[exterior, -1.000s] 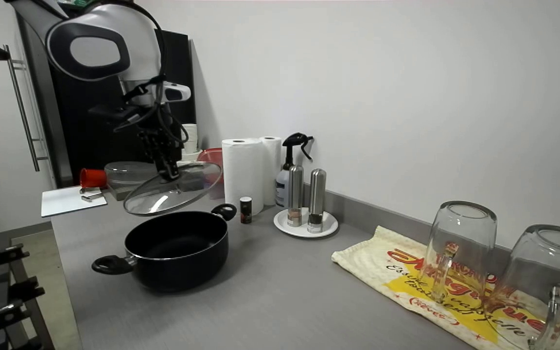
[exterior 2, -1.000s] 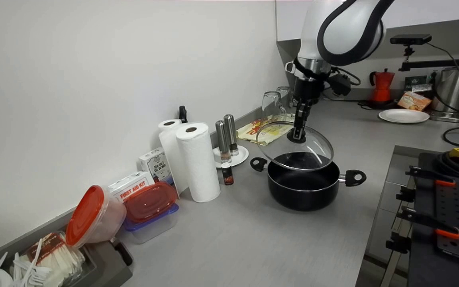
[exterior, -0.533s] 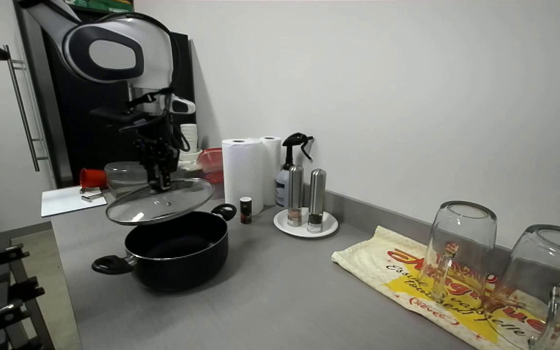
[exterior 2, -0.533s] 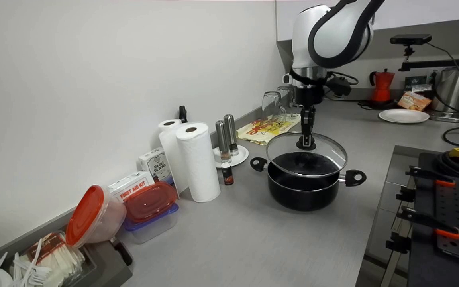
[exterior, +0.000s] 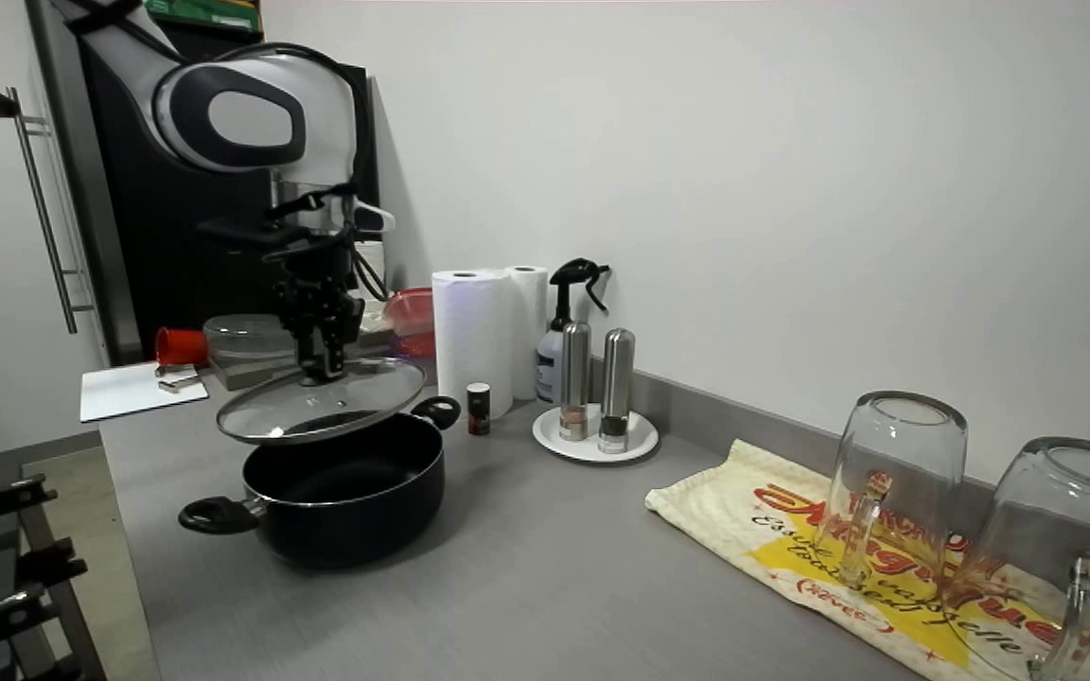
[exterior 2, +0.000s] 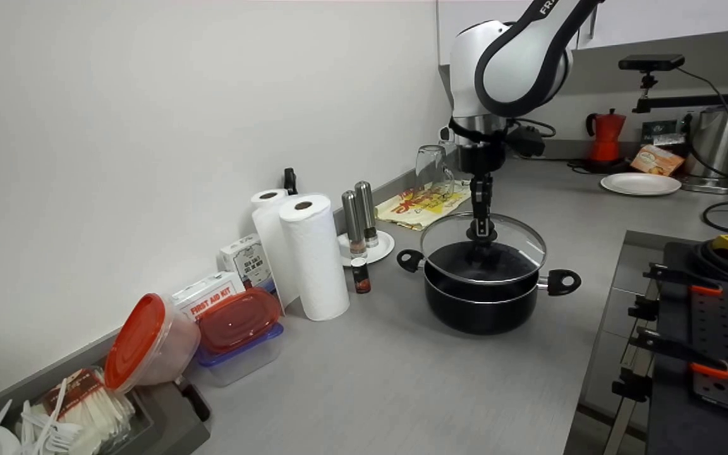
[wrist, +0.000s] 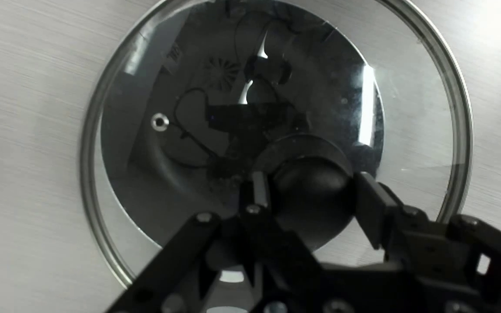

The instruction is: Put the lid on the black pot

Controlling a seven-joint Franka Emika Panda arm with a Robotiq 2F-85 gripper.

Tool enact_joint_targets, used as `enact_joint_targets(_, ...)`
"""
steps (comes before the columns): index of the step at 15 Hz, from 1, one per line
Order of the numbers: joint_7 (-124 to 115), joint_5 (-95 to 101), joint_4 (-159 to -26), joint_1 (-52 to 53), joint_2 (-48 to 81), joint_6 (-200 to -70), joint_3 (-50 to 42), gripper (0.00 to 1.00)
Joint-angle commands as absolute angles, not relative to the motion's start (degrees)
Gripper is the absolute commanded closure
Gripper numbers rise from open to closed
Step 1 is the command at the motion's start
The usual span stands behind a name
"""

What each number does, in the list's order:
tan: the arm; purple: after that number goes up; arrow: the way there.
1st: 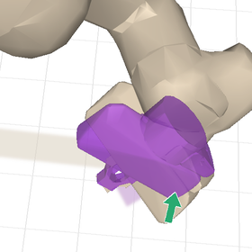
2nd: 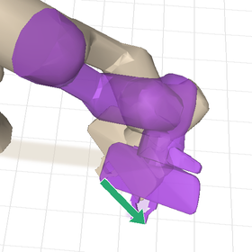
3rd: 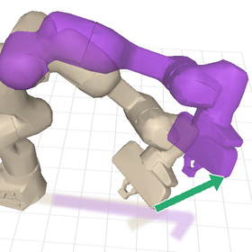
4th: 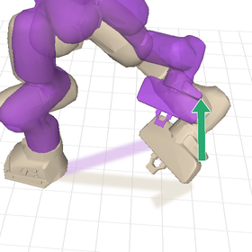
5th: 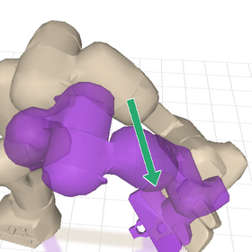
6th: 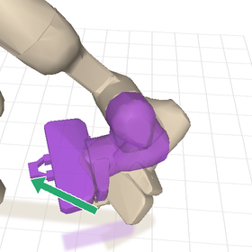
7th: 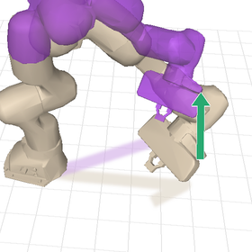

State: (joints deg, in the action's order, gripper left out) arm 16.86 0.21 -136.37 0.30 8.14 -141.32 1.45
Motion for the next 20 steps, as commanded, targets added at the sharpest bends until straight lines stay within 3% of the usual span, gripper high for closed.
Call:
enact_joint_targets(1,16.66,0.99,-133.12,-0.09,11.17,-139.58,1.53,0.75)
enact_joint_targets(20,16.15,3.57,-131.49,-1.42,14.07,-140.62,0.65,0.75)
